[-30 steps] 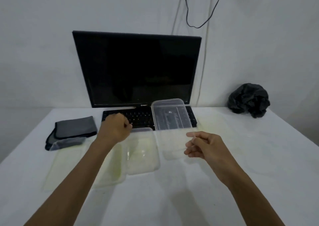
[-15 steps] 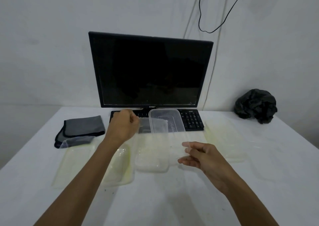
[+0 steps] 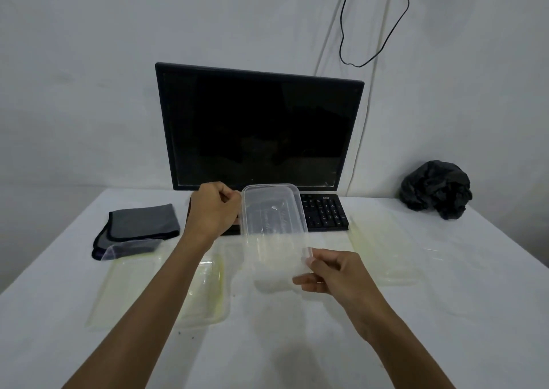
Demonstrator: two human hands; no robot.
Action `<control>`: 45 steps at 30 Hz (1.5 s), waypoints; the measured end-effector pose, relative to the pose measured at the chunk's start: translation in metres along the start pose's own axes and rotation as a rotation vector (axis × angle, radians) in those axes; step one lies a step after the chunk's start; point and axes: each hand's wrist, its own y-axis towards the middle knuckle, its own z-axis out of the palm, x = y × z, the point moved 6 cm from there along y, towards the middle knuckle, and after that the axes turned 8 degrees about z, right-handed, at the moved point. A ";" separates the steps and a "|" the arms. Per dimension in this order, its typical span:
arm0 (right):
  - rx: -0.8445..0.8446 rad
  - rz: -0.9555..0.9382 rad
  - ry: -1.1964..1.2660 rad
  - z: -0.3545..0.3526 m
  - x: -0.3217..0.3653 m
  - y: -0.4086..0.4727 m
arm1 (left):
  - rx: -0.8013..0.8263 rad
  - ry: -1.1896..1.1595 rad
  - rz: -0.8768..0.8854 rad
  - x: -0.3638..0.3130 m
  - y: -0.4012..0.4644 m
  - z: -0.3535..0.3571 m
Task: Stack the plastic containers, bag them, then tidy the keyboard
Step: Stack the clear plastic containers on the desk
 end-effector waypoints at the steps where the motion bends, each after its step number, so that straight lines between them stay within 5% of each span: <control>1: -0.004 -0.004 -0.003 0.000 0.000 0.000 | -0.002 -0.020 -0.012 0.000 -0.001 0.000; 19: 0.022 -0.066 0.013 0.001 0.003 -0.003 | 0.229 -0.386 -0.157 -0.001 -0.005 0.011; 45: 0.020 -0.122 -0.093 -0.010 0.027 -0.017 | 0.179 -0.536 -0.133 -0.004 -0.012 0.019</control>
